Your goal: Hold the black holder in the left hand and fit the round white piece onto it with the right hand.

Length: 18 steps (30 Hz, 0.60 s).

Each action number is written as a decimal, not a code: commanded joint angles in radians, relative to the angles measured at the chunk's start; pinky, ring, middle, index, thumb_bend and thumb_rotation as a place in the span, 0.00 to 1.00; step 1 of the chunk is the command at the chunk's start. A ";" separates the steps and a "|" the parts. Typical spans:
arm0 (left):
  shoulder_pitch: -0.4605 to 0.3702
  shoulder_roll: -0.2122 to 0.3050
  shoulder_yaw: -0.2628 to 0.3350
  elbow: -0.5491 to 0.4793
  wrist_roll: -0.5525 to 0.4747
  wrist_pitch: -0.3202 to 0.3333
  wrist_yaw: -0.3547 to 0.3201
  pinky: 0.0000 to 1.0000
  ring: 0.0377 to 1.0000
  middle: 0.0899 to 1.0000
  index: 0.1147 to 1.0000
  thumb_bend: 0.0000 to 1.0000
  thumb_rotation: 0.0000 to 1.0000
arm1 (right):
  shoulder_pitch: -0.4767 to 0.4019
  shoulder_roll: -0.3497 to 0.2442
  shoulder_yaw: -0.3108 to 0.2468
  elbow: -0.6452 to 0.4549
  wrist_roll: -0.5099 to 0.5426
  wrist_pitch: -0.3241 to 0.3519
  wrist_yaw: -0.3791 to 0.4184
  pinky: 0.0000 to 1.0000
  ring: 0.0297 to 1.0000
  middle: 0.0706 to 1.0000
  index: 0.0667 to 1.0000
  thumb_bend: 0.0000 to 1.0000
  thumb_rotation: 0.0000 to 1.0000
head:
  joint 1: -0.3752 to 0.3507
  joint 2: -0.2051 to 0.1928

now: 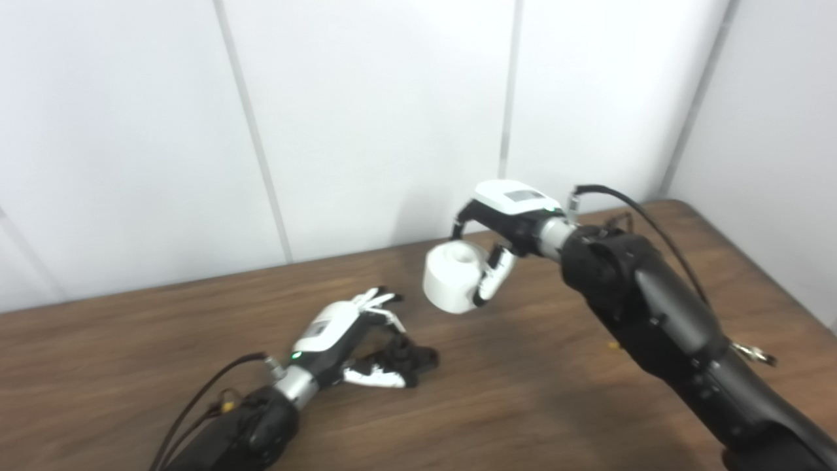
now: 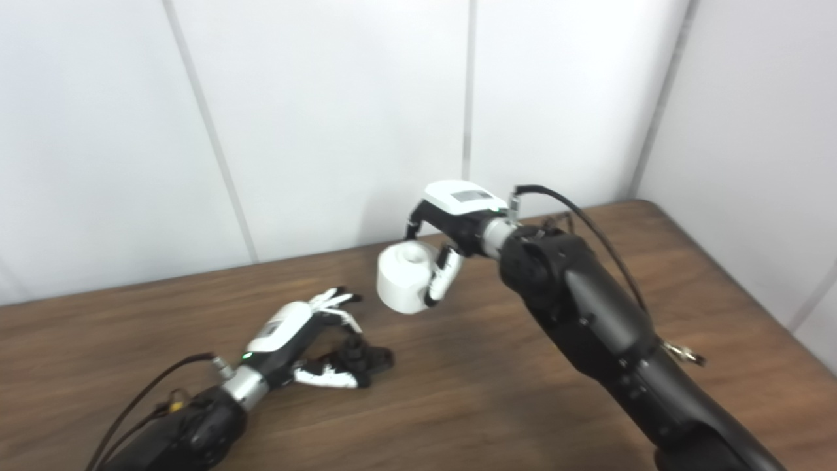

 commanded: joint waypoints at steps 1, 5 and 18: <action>0.151 -0.047 -0.064 0.090 0.108 0.028 -0.116 1.00 1.00 0.91 0.41 0.52 0.06 | -0.046 -0.011 -0.026 -0.051 0.014 -0.009 -0.012 0.84 0.87 0.76 0.44 0.53 0.15 | 0.005 0.003; 0.151 -0.058 -0.056 0.088 0.114 0.039 -0.126 1.00 1.00 0.91 0.41 0.52 0.06 | -0.040 -0.004 -0.016 -0.056 0.035 -0.022 -0.005 0.87 0.88 0.76 0.44 0.53 0.14 | 0.021 0.009; 0.161 -0.066 -0.028 0.055 0.123 0.060 -0.154 1.00 1.00 0.91 0.41 0.52 0.06 | -0.028 0.048 0.018 -0.041 0.065 -0.037 -0.017 0.88 0.89 0.79 0.44 0.53 0.15 | 0.038 0.031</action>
